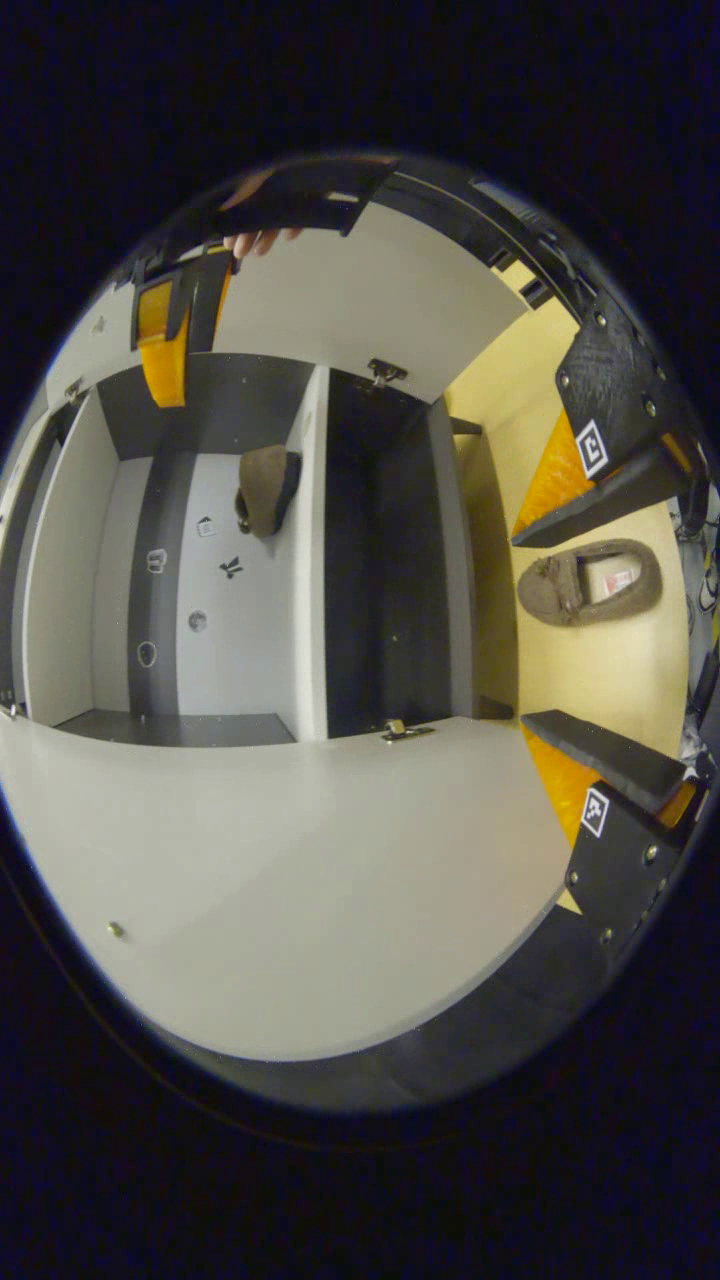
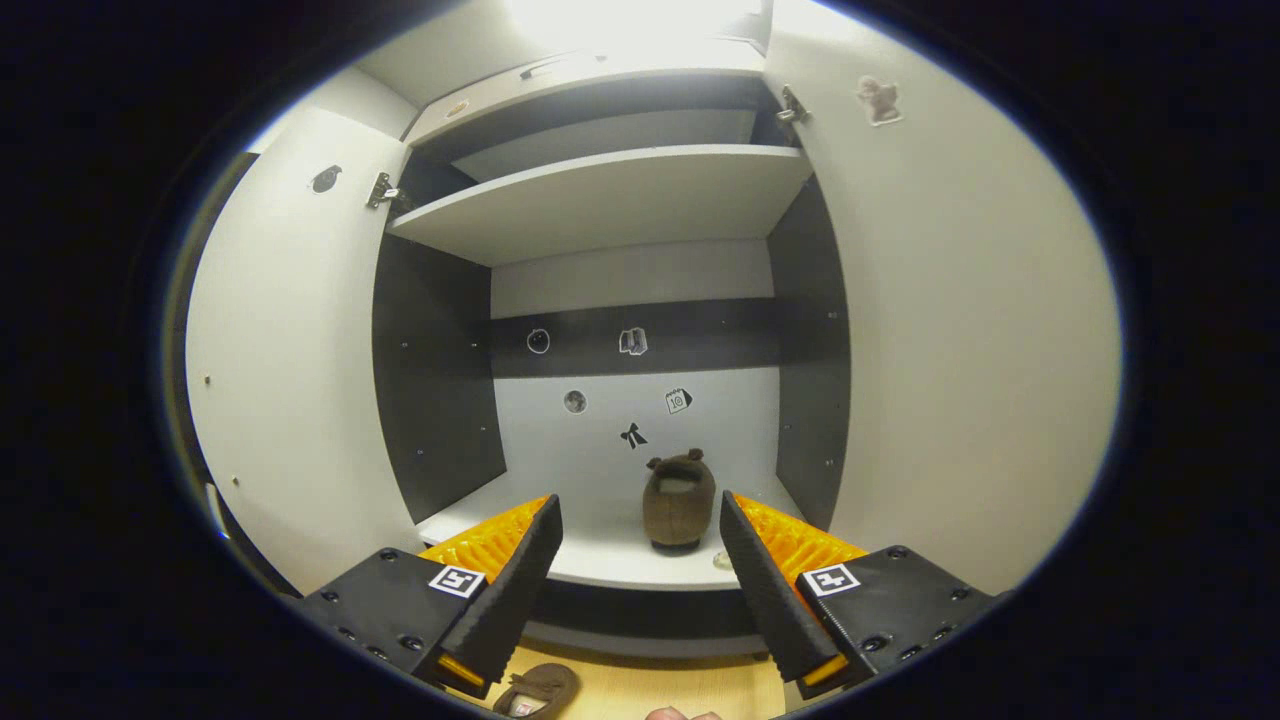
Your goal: Grab one shoe with the right hand and put it into the shoe cabinet, grab the other shoe with the left hand and put it into the shoe cabinet; then close the right door with the right hand and the left door with the left hand.
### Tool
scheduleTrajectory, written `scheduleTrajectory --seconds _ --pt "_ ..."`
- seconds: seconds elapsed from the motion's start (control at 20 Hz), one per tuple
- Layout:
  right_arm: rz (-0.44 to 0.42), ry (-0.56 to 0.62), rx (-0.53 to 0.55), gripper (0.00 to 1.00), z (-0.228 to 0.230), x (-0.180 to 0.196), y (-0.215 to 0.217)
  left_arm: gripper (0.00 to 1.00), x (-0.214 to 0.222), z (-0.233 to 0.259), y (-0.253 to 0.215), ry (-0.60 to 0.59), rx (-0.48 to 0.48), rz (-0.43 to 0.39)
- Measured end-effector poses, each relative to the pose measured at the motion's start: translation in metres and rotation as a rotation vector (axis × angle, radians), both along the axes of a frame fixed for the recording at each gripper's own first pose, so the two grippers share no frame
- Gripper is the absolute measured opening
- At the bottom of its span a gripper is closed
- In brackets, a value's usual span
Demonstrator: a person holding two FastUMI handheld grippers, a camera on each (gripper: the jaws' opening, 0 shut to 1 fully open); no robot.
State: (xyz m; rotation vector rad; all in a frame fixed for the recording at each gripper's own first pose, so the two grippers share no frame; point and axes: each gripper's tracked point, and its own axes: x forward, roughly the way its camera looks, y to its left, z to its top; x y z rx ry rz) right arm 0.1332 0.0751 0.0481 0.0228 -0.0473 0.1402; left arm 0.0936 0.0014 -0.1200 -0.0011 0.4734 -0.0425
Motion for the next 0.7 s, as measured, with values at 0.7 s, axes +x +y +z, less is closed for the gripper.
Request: scheduleTrajectory --seconds 0.7 --pt "-0.228 0.074 -0.071 0.97 -0.092 -0.153 -0.076 1.00 0.013 -0.071 0.006 0.370 0.160 -0.182"
